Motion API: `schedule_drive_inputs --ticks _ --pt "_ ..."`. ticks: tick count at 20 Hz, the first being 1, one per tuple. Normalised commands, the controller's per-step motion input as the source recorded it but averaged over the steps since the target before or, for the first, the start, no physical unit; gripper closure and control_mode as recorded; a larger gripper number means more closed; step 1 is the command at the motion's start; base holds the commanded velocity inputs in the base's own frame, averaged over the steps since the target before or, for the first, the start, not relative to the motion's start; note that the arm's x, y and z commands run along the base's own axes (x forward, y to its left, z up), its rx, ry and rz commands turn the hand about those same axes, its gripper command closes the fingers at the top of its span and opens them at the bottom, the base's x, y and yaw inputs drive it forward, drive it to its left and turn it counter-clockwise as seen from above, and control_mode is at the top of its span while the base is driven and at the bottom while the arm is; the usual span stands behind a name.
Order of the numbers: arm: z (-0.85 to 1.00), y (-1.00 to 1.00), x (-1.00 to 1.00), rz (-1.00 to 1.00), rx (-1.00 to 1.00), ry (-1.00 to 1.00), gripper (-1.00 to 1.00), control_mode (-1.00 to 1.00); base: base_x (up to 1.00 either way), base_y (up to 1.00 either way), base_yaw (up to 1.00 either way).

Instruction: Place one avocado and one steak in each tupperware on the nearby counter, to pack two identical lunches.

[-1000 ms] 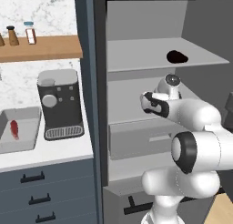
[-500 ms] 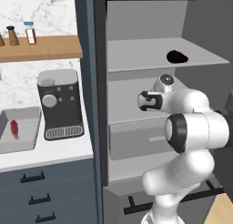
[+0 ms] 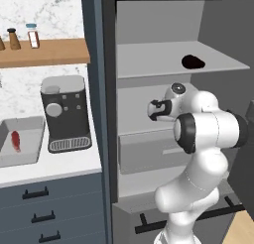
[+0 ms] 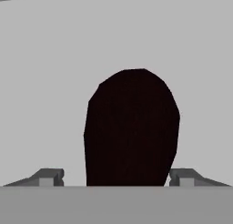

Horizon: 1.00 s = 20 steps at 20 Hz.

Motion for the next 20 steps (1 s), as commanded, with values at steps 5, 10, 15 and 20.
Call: schedule_drive_inputs --ticks 5,10,15,20 --pt "-0.45 0.0 0.13 0.0 0.0 0.05 1.0 -1.0 0.0 0.0 0.0" --pt "-0.58 0.01 -0.01 0.0 -0.01 0.07 1.0 -1.0 0.0 0.0 0.0" --pt "-0.5 0.17 -0.64 0.0 -0.03 0.01 1.0 -1.0 0.0 0.0 0.0" --pt "-0.01 0.01 -1.0 0.01 0.0 -0.18 1.0 -1.0 0.0 0.0 0.0"
